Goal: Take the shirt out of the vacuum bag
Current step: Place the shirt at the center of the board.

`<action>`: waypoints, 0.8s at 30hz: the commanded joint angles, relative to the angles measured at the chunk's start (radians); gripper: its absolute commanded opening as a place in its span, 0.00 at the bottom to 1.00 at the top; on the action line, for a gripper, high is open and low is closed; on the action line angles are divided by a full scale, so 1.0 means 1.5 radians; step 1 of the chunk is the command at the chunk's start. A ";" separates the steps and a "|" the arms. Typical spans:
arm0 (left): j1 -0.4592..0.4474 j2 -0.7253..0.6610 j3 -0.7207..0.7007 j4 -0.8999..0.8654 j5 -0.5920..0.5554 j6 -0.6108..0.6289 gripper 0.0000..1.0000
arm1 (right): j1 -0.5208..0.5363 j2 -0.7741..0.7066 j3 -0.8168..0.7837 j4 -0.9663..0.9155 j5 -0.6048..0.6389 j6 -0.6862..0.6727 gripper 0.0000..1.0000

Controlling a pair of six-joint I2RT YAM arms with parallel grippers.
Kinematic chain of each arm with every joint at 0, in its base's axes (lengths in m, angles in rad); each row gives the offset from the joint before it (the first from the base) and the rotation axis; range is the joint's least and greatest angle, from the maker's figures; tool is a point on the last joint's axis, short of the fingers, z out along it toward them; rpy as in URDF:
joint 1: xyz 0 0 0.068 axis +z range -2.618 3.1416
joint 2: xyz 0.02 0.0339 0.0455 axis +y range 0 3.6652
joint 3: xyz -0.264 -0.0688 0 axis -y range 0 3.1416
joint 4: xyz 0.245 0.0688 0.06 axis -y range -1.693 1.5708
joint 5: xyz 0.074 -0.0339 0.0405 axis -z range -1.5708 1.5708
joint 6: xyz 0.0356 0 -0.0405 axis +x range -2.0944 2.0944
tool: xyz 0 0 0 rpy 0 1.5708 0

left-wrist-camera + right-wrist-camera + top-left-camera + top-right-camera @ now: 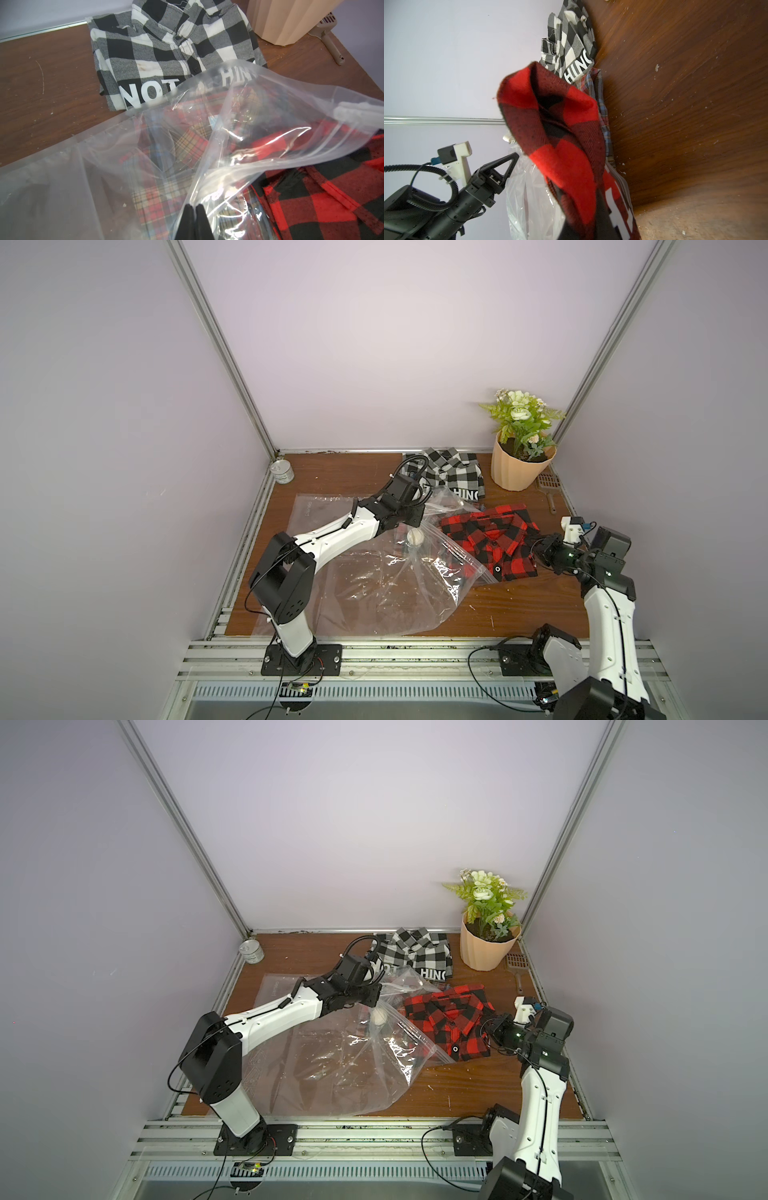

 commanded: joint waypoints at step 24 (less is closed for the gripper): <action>0.089 -0.100 0.020 -0.044 -0.039 0.050 0.01 | -0.080 0.103 0.020 0.055 0.070 -0.080 0.00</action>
